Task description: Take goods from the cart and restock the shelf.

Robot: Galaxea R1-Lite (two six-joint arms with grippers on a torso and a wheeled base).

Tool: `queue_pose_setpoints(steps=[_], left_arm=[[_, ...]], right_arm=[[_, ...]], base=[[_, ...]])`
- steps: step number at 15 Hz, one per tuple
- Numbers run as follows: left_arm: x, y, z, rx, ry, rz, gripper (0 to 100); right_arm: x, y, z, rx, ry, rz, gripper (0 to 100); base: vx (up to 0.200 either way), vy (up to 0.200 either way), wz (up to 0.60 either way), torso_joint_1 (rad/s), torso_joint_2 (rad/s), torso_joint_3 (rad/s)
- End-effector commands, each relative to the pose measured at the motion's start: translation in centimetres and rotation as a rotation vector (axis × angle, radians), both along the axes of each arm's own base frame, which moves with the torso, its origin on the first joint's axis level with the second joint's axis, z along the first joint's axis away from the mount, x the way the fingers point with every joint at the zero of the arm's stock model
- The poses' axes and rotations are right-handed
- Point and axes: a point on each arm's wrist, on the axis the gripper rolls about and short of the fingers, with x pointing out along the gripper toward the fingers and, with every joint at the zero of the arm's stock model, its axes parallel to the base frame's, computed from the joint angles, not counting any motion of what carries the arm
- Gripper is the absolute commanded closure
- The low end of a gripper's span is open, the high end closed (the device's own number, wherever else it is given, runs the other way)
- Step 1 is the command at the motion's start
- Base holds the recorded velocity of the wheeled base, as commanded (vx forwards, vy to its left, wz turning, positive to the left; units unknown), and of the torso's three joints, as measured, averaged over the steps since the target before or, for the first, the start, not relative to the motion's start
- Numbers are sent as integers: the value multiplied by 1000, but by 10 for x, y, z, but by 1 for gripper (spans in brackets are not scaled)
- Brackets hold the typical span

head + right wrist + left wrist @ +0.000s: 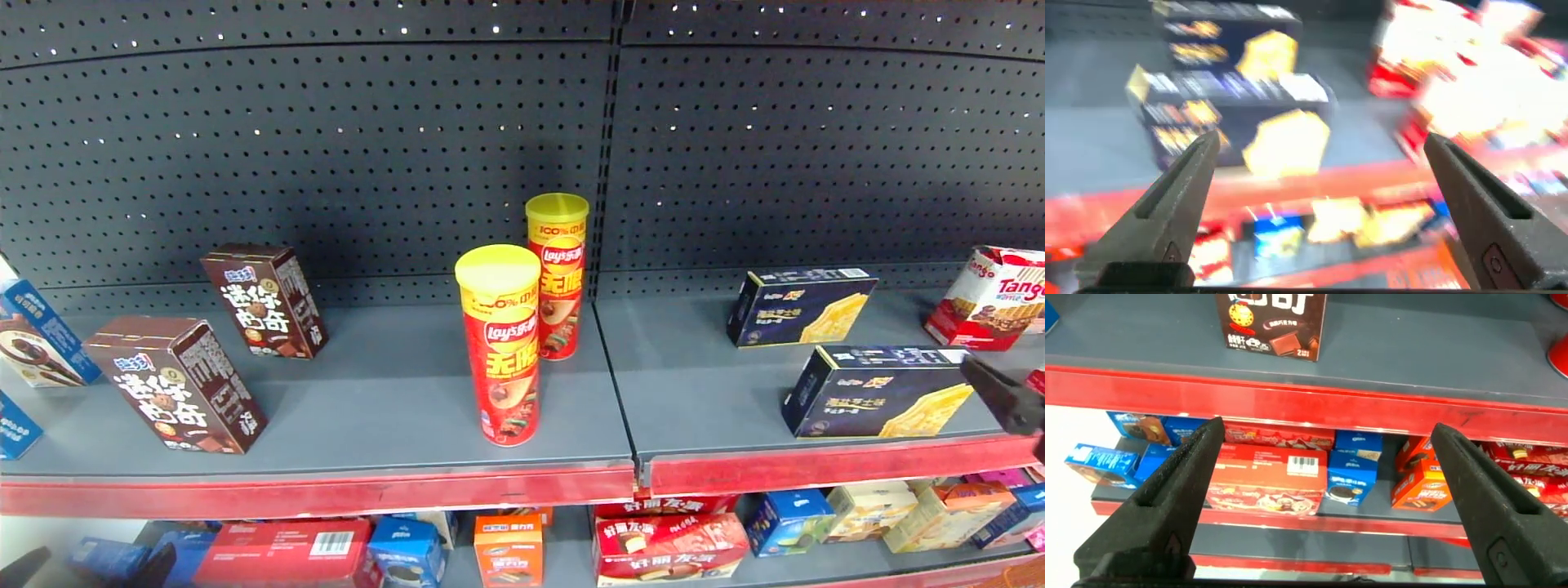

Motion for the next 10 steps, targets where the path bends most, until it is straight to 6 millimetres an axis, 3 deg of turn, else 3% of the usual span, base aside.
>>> queue_pose_setpoints(steps=[1, 6, 8, 10], left_arm=[[-1, 0, 0, -3, -6, 0, 0], [-3, 0, 1, -15, -26, 1, 0], [-5, 1, 2, -18, -46, 14, 0], [-6, 2, 2, -16, -51, 27, 0]], right_arm=[[-72, -22, -46, 22, -97, -111, 0], [-138, -28, -99, 28, -146, -311, 0], [-140, -31, -92, 49, -168, -445, 0], [-134, -27, -119, 32, -97, -207, 0]], base=[[0, 0, 0, 0, 0, 0], [0, 0, 0, 0, 0, 0], [0, 0, 0, 0, 0, 0], [0, 0, 0, 0, 0, 0]])
